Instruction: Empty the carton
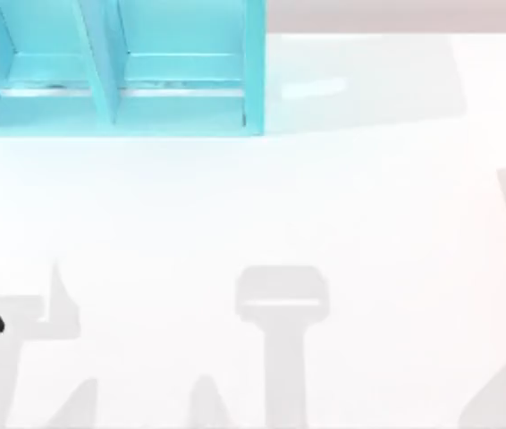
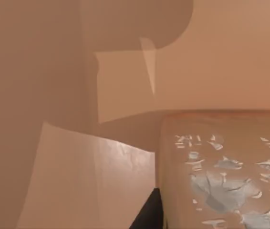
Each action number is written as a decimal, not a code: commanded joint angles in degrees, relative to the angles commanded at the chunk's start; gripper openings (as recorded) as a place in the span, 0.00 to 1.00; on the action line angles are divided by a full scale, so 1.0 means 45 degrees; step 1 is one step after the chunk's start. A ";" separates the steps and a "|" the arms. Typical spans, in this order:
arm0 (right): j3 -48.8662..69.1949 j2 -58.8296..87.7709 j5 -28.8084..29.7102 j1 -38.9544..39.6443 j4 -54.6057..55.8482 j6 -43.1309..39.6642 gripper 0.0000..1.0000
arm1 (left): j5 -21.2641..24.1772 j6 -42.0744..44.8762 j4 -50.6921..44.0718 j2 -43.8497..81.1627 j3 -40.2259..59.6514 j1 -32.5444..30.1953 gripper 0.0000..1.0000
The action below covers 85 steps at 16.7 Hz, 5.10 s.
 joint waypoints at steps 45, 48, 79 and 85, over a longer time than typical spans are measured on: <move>0.8176 0.4222 -0.0016 0.9604 -0.3979 0.9569 0.00 | 0.0000 0.0000 0.0000 0.0000 0.0000 0.0000 1.00; 0.8171 0.4316 -0.0038 0.9645 -0.3869 0.9708 0.00 | 0.0000 0.0000 0.0000 0.0000 0.0000 0.0000 1.00; 0.6750 0.4905 -0.0033 0.9667 -0.1858 0.9738 1.00 | 0.0000 0.0000 0.0000 0.0000 0.0000 0.0000 1.00; 0.6752 0.4899 -0.0033 0.9639 -0.1861 0.9739 1.00 | 0.0000 0.0000 0.0000 0.0000 0.0000 0.0000 1.00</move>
